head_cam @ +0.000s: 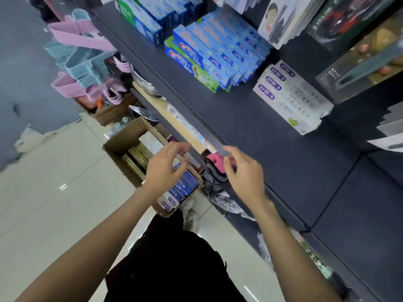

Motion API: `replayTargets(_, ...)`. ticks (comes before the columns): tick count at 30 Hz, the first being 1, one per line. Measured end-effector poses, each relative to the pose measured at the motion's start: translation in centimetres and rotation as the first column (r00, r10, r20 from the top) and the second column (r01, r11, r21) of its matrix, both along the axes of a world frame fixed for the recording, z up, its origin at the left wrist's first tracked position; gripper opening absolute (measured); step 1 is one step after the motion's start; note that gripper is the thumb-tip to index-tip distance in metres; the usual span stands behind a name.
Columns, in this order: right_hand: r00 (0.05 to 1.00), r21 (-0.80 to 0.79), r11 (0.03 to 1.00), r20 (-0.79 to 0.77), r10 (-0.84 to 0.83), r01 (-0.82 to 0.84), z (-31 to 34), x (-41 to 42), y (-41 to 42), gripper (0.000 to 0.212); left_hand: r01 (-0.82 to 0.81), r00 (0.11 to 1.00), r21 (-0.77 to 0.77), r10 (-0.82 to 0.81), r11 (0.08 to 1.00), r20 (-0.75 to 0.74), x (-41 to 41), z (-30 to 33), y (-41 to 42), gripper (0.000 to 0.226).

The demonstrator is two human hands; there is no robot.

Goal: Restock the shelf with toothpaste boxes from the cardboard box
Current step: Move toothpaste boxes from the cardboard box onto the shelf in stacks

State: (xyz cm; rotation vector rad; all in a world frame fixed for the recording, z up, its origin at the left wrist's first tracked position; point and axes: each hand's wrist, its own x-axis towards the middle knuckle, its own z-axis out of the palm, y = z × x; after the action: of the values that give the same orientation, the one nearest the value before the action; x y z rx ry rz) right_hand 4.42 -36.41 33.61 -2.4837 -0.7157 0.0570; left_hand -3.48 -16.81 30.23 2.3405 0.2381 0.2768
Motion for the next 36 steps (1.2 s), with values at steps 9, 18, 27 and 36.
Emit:
replayTargets(9, 0.876, -0.226, 0.903, -0.412, 0.252, -0.366, -11.4, -4.7, 4.7, 0.03, -0.075, 0.712, 0.136, 0.148, 0.988, -0.686, -11.9, -7.7, 7.7, 0.032)
replayTargets(18, 0.851, -0.395, 0.796, -0.453, 0.264, -0.458, -28.1, -2.9, 10.2, 0.036, -0.009, 0.8, 0.216, 0.137, 0.976, -0.584, -7.7, -21.9, 12.4, 0.035)
replayTargets(27, 0.916, -0.685, 0.679, -0.398, -0.046, -0.264, -38.5, -3.2, 15.9, 0.084, 0.048, 0.696, -0.033, -0.057, 0.998, -0.716, -2.6, -32.2, 14.9, 0.053)
replayTargets(36, 0.911, -0.696, 0.683, -0.398, -0.109, -0.223, -42.0, -2.3, 16.5, 0.061, -0.047, 0.583, -0.136, -0.083, 0.99, -0.808, 1.1, -39.1, 12.5, 0.072)
